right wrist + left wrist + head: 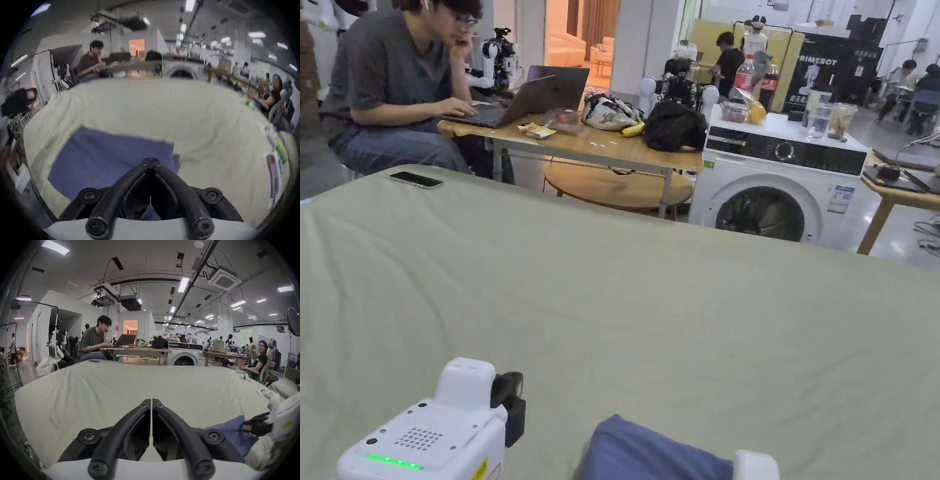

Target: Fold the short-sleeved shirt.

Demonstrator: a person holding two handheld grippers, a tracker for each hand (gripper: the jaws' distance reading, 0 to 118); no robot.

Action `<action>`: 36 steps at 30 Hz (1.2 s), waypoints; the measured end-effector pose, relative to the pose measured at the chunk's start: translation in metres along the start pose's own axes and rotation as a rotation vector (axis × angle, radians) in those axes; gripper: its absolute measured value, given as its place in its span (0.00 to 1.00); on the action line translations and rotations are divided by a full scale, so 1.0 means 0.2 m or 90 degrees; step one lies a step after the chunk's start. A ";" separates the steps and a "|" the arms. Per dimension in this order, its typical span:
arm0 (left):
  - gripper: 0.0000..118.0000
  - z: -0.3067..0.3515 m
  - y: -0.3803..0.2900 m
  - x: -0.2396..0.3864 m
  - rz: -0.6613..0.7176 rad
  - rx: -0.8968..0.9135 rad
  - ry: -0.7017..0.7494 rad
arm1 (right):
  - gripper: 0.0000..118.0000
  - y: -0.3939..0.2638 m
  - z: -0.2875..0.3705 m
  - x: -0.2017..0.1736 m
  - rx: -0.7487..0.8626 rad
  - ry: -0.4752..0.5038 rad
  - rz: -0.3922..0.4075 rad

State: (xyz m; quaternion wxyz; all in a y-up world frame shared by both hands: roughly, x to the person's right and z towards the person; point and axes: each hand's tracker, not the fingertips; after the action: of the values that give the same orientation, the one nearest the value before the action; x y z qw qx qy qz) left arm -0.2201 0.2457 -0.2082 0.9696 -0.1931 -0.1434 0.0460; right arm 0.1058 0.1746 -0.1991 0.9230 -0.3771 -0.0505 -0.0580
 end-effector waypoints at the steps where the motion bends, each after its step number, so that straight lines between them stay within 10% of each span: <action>1: 0.00 -0.01 -0.01 -0.02 0.010 -0.028 -0.019 | 0.00 0.00 0.00 0.00 -0.002 0.000 -0.003; 9: 0.04 -0.35 -0.11 -0.28 0.267 -0.342 -0.334 | 0.00 -0.01 0.00 -0.02 -0.001 -0.009 0.027; 12: 0.61 -0.50 -0.15 -0.33 0.343 -0.371 -0.402 | 0.00 -0.01 0.00 -0.01 -0.002 -0.006 0.027; 13: 0.67 -0.54 -0.17 -0.34 0.362 -0.378 -0.418 | 0.00 -0.01 0.00 -0.01 -0.002 -0.006 0.028; 21: 0.67 -0.89 -0.27 -0.18 0.433 -0.480 -0.539 | 0.00 -0.02 0.01 -0.02 0.002 -0.010 0.034; 27: 0.67 -0.87 -0.30 -0.05 0.358 -0.502 -0.468 | 0.00 -0.03 0.02 0.01 0.010 -0.002 0.023; 31: 0.19 -0.85 -0.38 -0.12 0.418 -0.477 -0.499 | 0.00 -0.04 0.03 0.01 0.017 0.006 0.021; 36: 0.15 -0.81 -0.36 -0.10 0.424 -0.457 -0.488 | 0.00 -0.01 0.05 0.01 0.029 0.012 0.038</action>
State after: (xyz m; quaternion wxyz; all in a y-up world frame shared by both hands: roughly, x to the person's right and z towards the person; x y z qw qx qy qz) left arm -0.1889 0.1180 -0.3279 0.6571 -0.5111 -0.4201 0.3613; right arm 0.1066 0.1797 -0.1901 0.9331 -0.3566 -0.0319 -0.0326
